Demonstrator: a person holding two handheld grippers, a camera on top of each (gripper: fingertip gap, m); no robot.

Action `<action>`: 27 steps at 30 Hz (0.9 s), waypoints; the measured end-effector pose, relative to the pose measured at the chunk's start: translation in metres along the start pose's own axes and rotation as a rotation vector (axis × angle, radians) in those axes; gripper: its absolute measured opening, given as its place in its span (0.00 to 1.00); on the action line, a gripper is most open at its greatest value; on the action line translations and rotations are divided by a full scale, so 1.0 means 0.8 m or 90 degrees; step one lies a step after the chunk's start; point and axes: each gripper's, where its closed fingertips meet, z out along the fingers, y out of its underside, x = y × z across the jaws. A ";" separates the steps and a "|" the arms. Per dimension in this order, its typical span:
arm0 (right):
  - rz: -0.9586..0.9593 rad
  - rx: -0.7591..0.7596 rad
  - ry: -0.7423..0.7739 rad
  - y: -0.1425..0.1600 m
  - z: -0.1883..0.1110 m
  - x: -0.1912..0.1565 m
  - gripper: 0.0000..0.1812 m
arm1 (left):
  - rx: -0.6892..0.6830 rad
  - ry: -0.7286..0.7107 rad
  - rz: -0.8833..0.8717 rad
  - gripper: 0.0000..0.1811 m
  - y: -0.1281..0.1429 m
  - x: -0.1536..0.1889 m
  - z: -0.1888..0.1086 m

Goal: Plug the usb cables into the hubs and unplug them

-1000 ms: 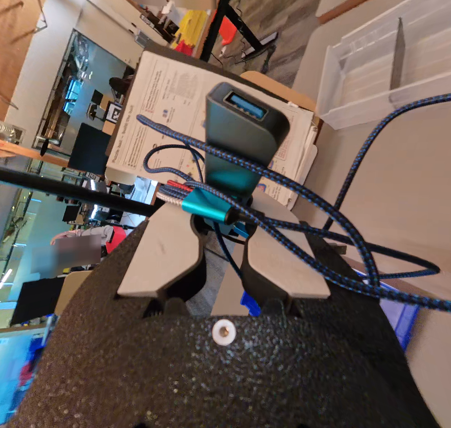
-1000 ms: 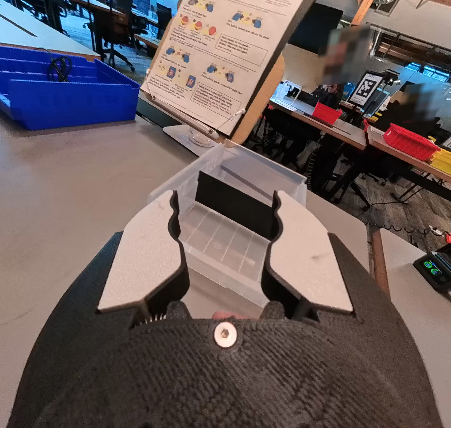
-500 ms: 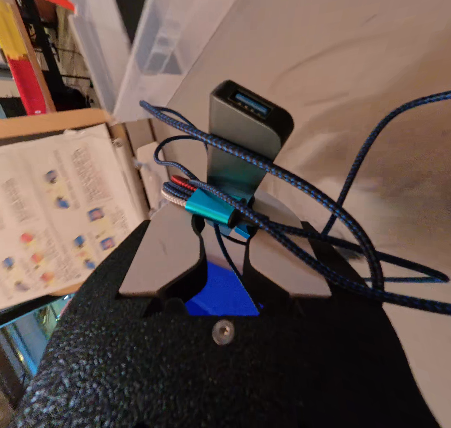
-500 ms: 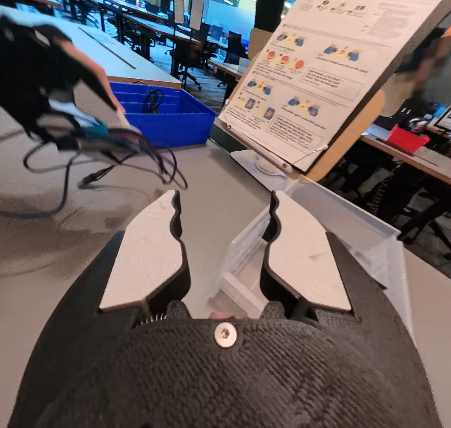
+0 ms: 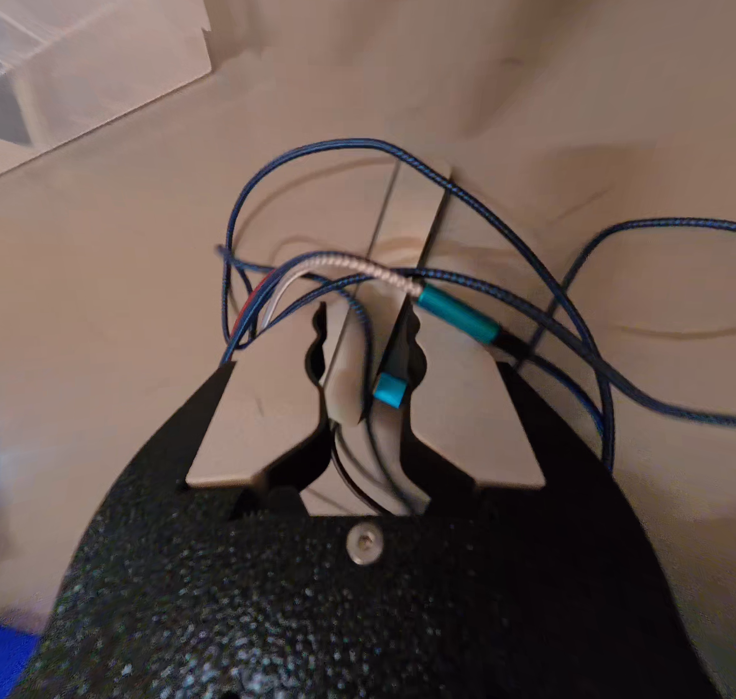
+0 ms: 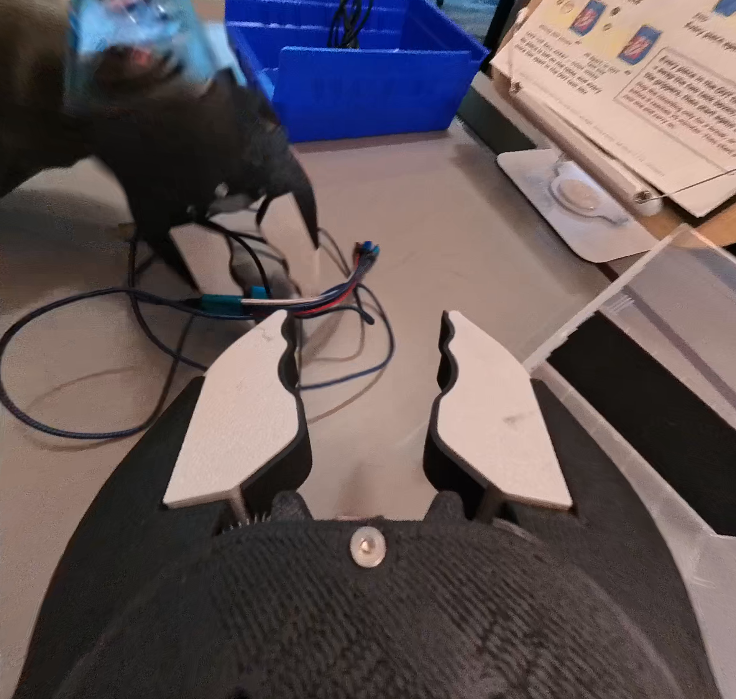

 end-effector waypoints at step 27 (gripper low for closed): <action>-0.057 -0.248 -0.108 0.108 0.091 -0.085 0.16 | 0.375 -0.130 -0.212 0.23 0.073 -0.028 -0.099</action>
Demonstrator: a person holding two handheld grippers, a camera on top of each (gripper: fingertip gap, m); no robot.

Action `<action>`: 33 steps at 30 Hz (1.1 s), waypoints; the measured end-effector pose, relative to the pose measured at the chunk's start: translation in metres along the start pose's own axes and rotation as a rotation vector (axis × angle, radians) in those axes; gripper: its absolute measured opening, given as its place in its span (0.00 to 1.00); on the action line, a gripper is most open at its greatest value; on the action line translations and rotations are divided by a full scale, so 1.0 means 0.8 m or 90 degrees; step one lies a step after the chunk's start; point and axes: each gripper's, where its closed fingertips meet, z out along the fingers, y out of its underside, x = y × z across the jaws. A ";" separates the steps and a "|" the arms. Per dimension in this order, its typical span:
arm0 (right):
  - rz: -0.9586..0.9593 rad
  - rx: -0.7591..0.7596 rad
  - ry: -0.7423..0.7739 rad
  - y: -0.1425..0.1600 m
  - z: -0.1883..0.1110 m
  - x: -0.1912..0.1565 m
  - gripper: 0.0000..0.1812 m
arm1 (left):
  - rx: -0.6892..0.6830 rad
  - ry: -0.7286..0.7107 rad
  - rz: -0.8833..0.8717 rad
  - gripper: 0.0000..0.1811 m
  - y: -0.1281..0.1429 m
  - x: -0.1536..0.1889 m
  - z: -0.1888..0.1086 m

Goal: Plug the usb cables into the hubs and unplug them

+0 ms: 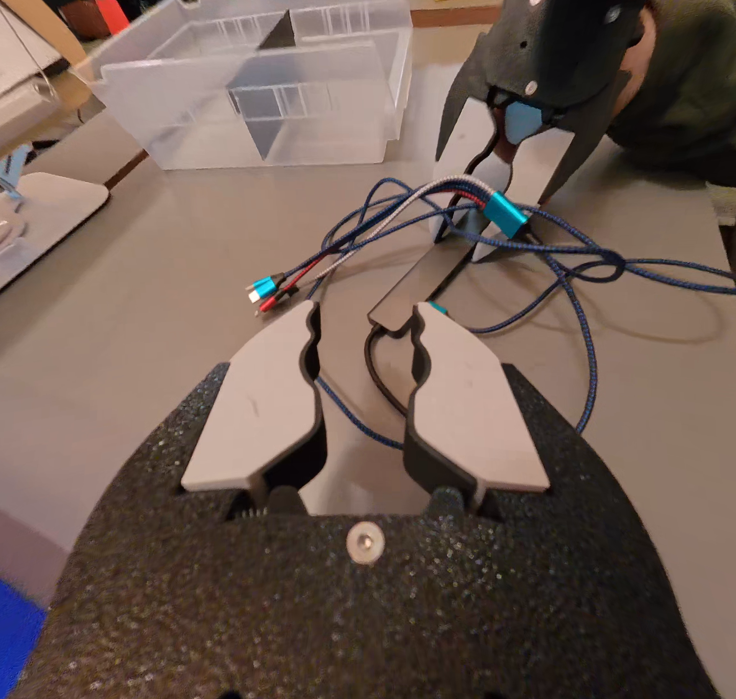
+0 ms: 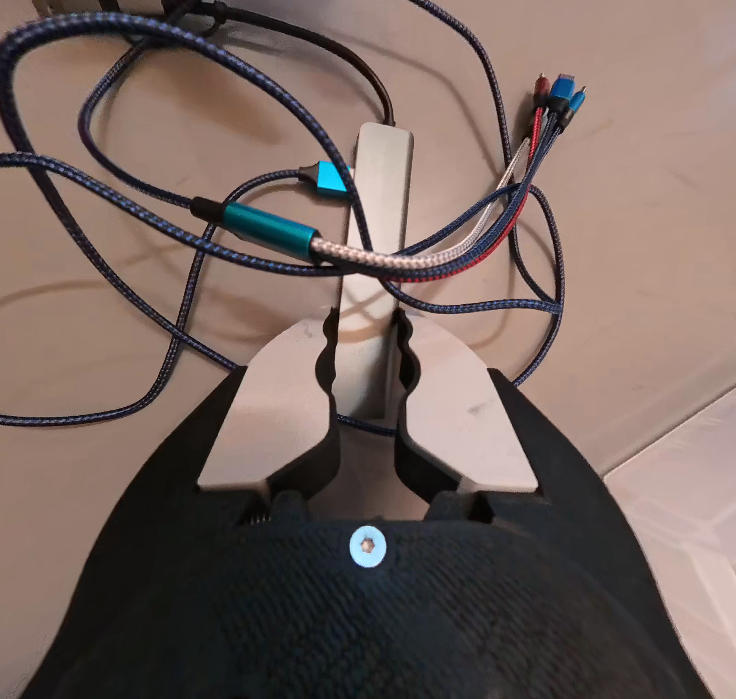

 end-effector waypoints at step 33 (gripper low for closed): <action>-0.199 0.278 -0.018 -0.055 -0.087 -0.001 0.15 | 0.006 0.034 0.183 0.29 -0.036 0.064 0.017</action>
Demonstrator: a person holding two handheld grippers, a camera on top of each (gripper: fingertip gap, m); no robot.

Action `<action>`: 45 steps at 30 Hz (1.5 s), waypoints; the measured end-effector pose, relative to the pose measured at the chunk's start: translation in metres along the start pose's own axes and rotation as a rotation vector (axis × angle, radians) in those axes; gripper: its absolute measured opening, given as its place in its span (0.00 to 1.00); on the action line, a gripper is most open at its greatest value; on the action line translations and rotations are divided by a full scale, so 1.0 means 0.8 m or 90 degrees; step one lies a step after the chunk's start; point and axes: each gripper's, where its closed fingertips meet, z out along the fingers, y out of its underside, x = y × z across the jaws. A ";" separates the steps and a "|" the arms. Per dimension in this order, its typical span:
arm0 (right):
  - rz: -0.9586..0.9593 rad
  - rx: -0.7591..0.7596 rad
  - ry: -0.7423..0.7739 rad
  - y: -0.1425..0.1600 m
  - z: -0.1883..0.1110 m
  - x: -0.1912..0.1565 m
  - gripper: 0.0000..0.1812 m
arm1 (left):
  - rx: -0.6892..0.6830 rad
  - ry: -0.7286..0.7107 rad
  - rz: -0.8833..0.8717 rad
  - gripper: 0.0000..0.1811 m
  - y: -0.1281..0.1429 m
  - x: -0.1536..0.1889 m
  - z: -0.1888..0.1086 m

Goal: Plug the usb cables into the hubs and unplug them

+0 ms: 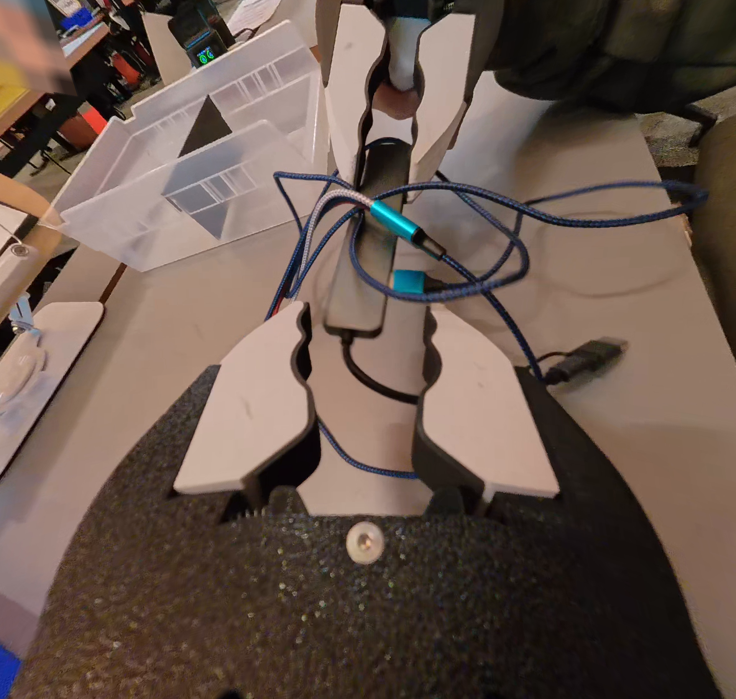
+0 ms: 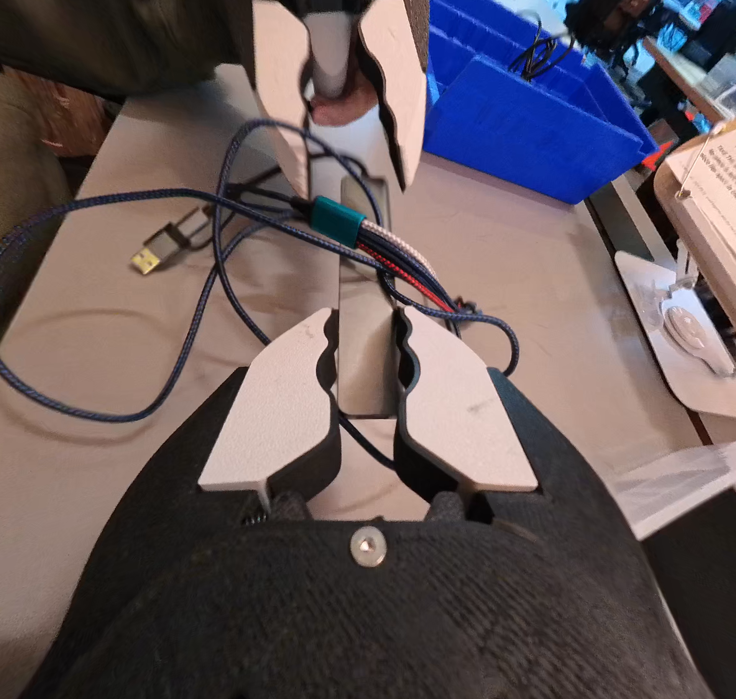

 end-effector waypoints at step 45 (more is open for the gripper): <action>0.085 -0.066 -0.089 0.026 0.055 -0.034 0.15 | -0.135 0.081 -0.094 0.31 0.082 0.021 0.028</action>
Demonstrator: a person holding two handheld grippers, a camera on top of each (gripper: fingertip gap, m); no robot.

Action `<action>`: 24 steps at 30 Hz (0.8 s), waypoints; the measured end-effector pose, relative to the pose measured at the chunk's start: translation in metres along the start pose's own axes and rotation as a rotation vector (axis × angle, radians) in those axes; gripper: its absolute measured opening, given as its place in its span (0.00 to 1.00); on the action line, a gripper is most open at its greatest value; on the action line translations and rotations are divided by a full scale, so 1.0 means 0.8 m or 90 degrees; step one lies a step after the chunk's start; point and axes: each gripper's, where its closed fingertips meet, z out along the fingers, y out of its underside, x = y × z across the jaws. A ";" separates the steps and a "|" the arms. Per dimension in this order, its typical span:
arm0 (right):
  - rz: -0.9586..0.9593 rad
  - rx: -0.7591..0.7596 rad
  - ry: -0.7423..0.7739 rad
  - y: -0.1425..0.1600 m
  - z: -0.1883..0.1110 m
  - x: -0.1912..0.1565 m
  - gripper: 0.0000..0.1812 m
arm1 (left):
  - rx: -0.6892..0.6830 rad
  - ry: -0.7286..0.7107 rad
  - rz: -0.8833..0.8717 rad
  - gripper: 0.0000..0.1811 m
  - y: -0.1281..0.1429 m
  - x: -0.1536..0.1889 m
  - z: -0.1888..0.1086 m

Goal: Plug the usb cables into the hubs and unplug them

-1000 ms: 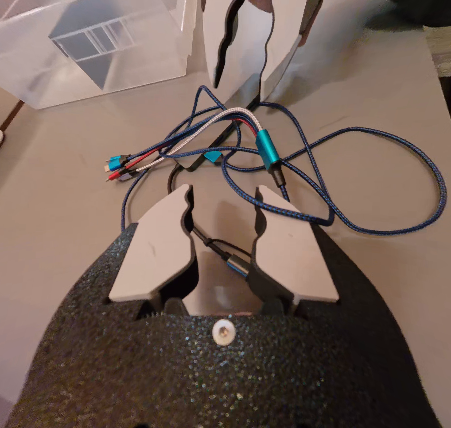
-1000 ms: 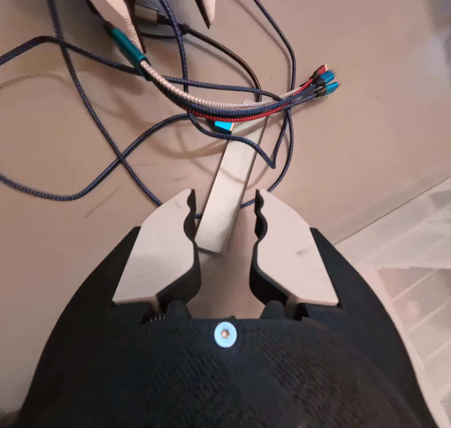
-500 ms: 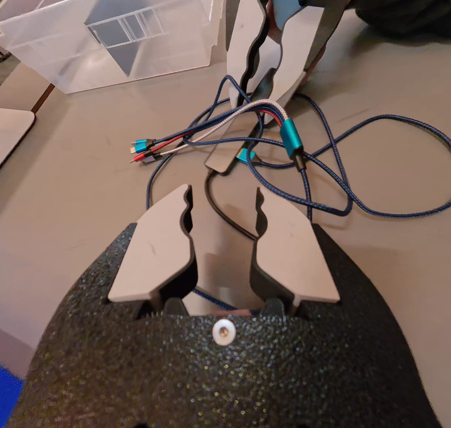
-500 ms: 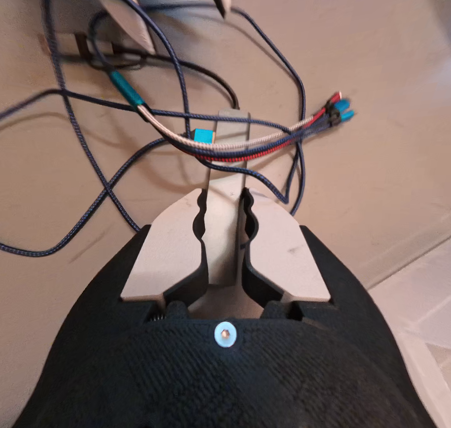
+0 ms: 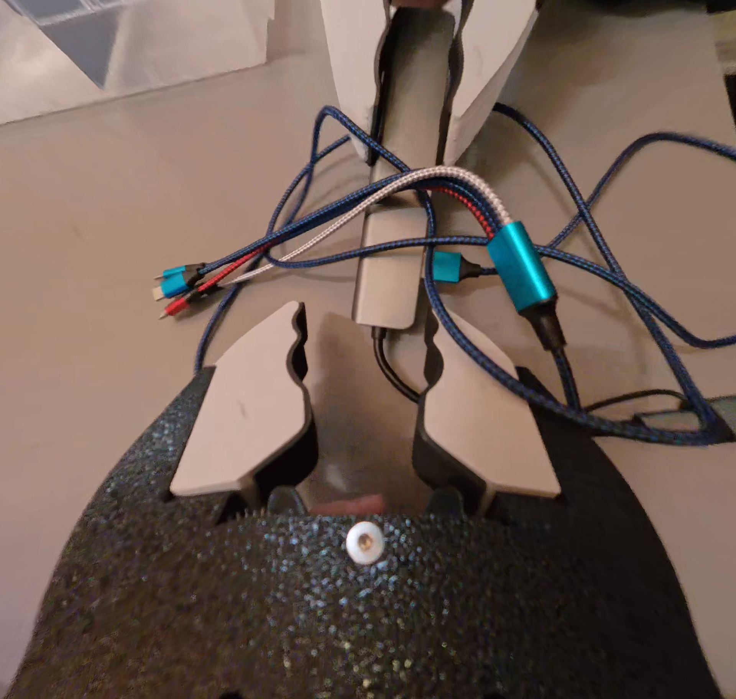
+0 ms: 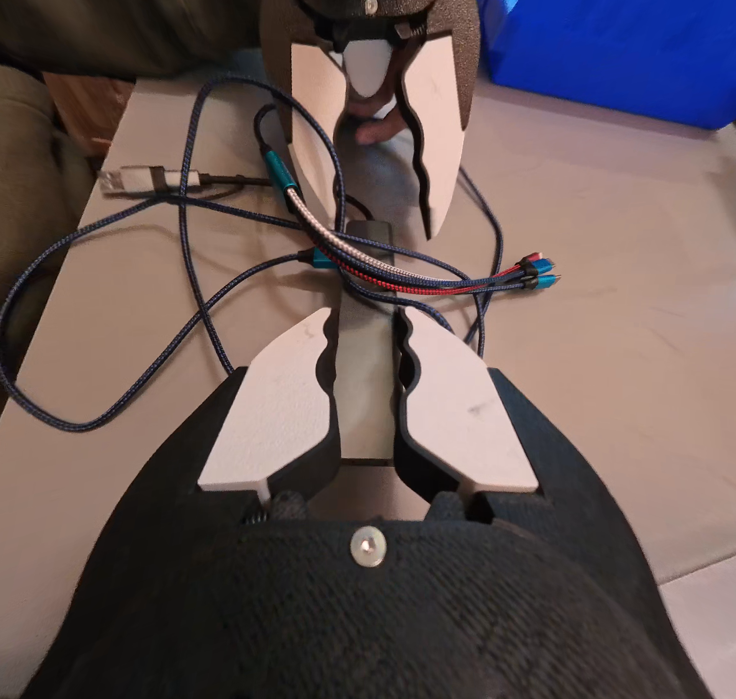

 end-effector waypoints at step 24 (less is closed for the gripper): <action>0.004 -0.010 0.339 -0.070 -0.019 0.061 0.28 | 0.050 -0.304 -0.167 0.15 -0.067 -0.079 -0.077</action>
